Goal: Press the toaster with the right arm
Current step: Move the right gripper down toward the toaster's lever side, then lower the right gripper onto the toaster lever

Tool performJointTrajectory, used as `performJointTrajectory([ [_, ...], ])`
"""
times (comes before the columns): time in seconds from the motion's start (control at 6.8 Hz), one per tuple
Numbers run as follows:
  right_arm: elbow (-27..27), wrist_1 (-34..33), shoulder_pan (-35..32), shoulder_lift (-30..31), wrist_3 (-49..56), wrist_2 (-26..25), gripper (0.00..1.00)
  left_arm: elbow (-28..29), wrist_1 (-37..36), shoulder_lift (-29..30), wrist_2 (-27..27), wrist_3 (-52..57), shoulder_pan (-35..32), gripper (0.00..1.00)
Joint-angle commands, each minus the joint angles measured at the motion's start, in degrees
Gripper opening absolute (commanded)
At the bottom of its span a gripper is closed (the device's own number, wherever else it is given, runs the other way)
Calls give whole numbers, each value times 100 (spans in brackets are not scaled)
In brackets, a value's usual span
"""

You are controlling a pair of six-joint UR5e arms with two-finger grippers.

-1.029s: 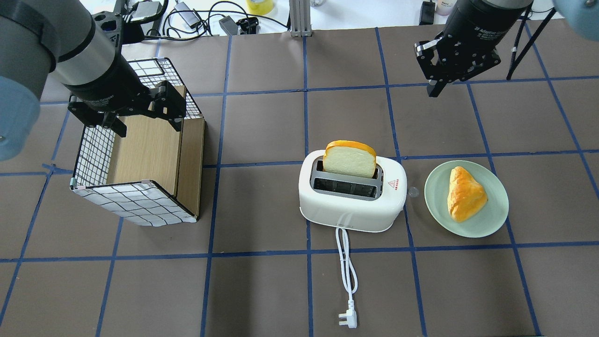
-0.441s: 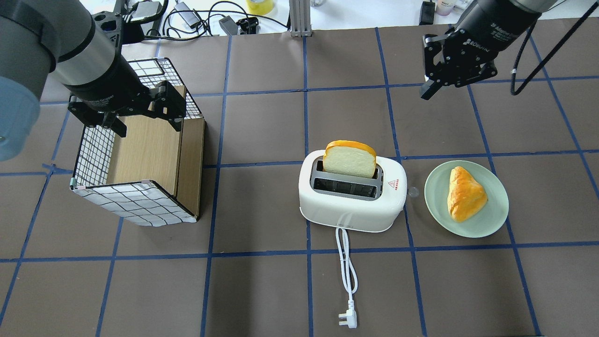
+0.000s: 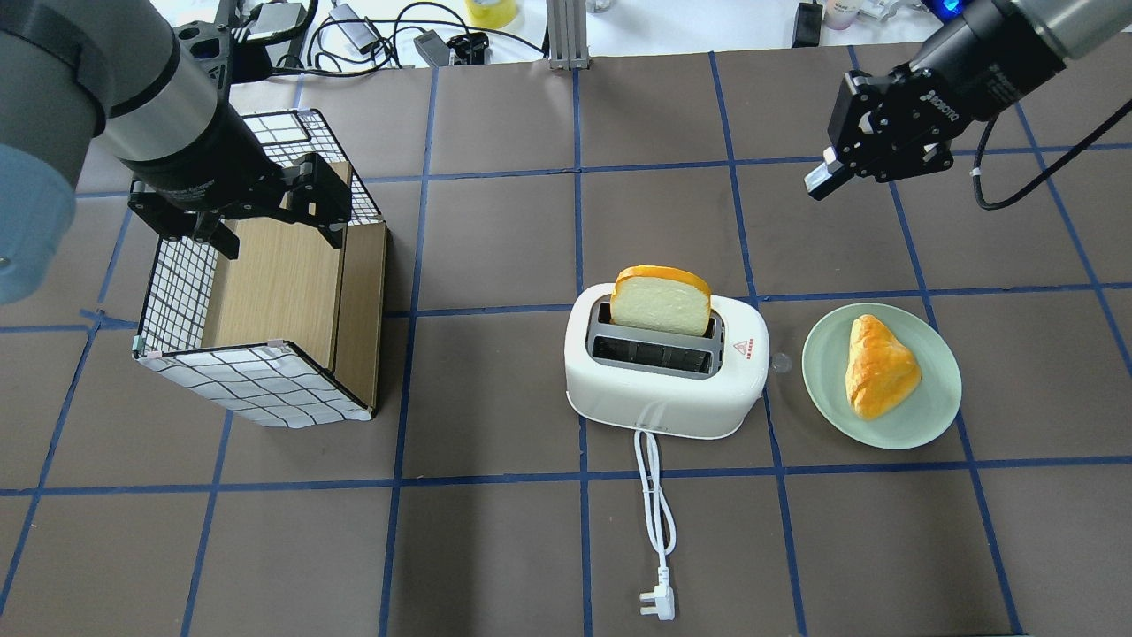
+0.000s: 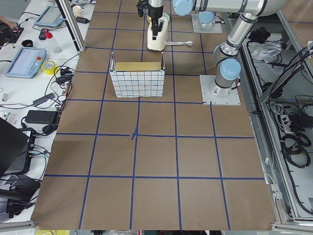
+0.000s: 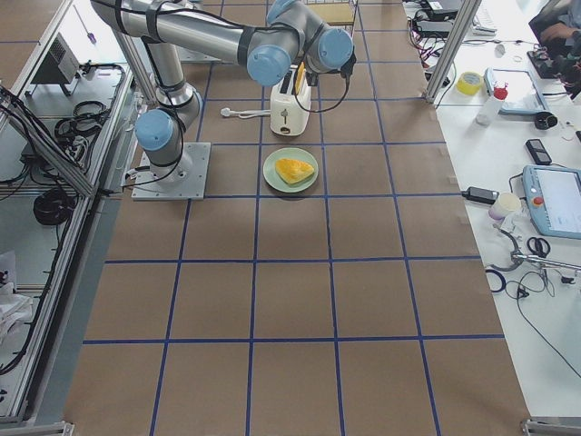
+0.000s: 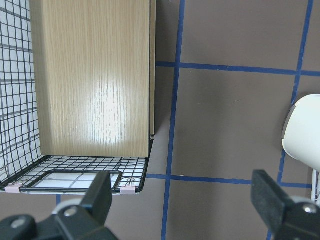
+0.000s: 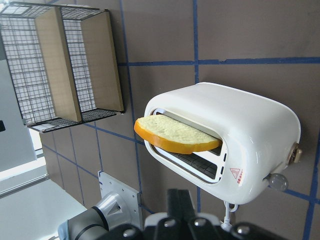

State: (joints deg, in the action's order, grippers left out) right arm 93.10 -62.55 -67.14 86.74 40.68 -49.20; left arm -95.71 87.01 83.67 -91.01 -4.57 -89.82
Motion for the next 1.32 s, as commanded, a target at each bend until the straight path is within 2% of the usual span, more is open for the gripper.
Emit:
performJointTrajectory([
  [0.0, 950, 374, 708, -17, 2076, 322, 0, 0, 0, 0, -5, 0, 0, 100],
  [0.15, 1460, 349, 937, -43, 2946, 410, 0, 0, 0, 0, 4, 0, 0, 100],
  [0.44, 2165, 95, 966, -165, 3760, 743, 0, 0, 0, 0, -5, 0, 0, 100],
  [1.18, 2607, -775, 993, -562, 4124, 745, 0, 0, 0, 0, 4, 0, 0, 100],
])
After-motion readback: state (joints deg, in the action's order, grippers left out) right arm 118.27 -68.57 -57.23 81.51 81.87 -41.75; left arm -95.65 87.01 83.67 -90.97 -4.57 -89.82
